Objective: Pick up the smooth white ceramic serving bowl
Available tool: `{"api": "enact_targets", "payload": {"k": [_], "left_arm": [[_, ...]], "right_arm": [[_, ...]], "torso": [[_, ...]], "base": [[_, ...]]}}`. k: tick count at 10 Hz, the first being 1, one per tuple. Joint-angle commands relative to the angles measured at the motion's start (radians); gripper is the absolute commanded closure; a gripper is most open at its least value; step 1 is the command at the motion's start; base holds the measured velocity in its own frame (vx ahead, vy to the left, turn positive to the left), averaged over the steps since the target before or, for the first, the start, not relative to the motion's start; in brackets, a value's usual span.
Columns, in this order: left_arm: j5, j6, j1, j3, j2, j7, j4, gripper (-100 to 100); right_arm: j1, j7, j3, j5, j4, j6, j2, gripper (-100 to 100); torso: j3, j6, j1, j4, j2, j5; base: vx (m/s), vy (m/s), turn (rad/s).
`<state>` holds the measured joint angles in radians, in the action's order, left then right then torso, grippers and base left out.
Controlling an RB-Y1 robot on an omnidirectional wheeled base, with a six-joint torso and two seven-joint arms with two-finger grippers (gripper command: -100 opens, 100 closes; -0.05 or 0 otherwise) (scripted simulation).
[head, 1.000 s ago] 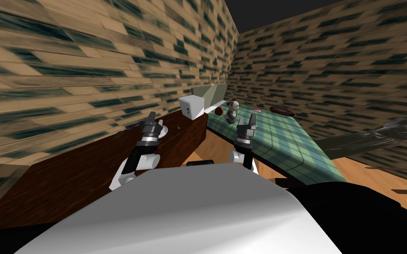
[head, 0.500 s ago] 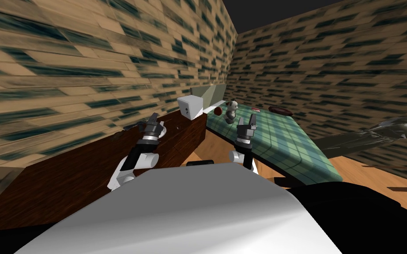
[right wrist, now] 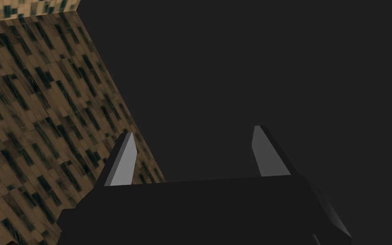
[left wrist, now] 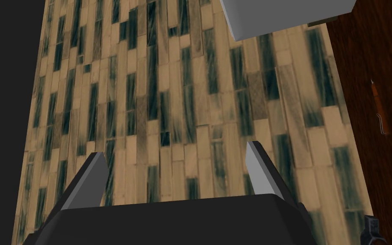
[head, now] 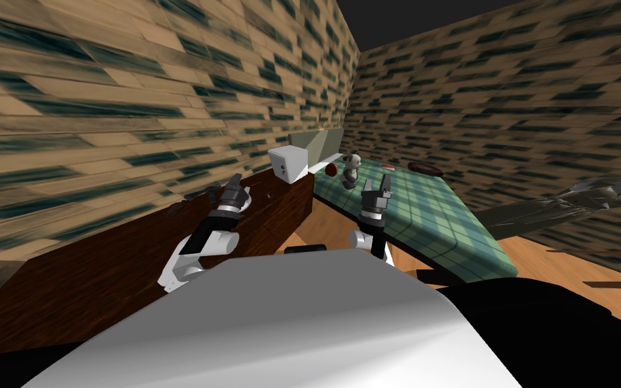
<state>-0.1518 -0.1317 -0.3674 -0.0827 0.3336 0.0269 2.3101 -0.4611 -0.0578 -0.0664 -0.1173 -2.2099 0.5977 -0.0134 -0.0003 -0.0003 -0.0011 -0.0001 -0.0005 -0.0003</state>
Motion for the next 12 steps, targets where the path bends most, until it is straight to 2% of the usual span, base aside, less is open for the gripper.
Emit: {"api": "enact_targets", "payload": {"k": [1, 2, 4, 5, 7, 8, 10, 11, 12], "left_arm": [[-0.002, -0.039, 0.001, -0.002, 0.002, -0.002, 0.003, -100], [-0.018, -0.073, 0.015, -0.018, 0.022, -0.017, 0.001, -100], [-0.018, -0.12, 0.015, -0.018, 0.022, -0.017, 0.001, -100], [-0.036, -0.156, 0.03, -0.034, 0.041, -0.033, -0.001, -100], [-0.036, -0.202, 0.03, -0.034, 0.041, -0.033, -0.001, -100], [-0.054, -0.232, 0.045, -0.05, 0.06, -0.05, -0.004, -100], [-0.054, -0.284, 0.045, -0.05, 0.06, -0.05, -0.004, -100], [-0.073, -0.312, 0.06, -0.068, 0.078, -0.067, -0.008, -100], [-0.073, -0.337, 0.06, -0.068, 0.078, -0.067, -0.008, -100]], "right_arm": [[0.0, 0.0, 0.0, 0.0, 0.0, 0.0, 0.0, 0], [0.0, 0.0, 0.0, 0.0, 0.0, 0.0, 0.0, 0], [0.0, 0.0, 0.0, 0.0, 0.0, 0.0, 0.0, 0], [0.0, 0.0, 0.0, 0.0, 0.0, 0.0, 0.0, 0], [0.0, 0.0, 0.0, 0.0, 0.0, 0.0, 0.0, 0], [0.0, 0.0, 0.0, 0.0, 0.0, 0.0, 0.0, 0], [0.0, 0.0, 0.0, 0.0, 0.0, 0.0, 0.0, 0], [0.0, 0.0, 0.0, 0.0, 0.0, 0.0, 0.0, 0], [0.0, 0.0, 0.0, 0.0, 0.0, 0.0, 0.0, 0]], "torso": [[0.0, 0.0, 0.0, 0.0, 0.0, 0.0], [0.0, 0.0, 0.001, 0.0, 0.0, 0.0], [0.0, 0.0, 0.0, 0.0, 0.0, 0.0], [0.0, 0.0, 0.0, 0.0, 0.0, 0.0], [0.0, 0.0, 0.0, 0.0, 0.0, 0.0], [0.0, 0.0, 0.001, 0.0, 0.0, 0.0], [0.0, 0.0, 0.0, 0.0, 0.0, 0.0], [0.0, 0.0, 0.001, 0.0, 0.0, 0.0], [0.0, 0.0, 0.001, 0.0, 0.0, 0.0]], "base": [[0.004, -0.012, 0.006], [0.008, -0.022, -0.025], [0.008, -0.018, -0.006], [0.014, -0.02, -0.018], [0.008, -0.016, -0.005], [0.014, -0.017, -0.013], [0.011, -0.013, -0.002], [0.015, -0.018, -0.006], [0.018, -0.016, -0.003]]}}
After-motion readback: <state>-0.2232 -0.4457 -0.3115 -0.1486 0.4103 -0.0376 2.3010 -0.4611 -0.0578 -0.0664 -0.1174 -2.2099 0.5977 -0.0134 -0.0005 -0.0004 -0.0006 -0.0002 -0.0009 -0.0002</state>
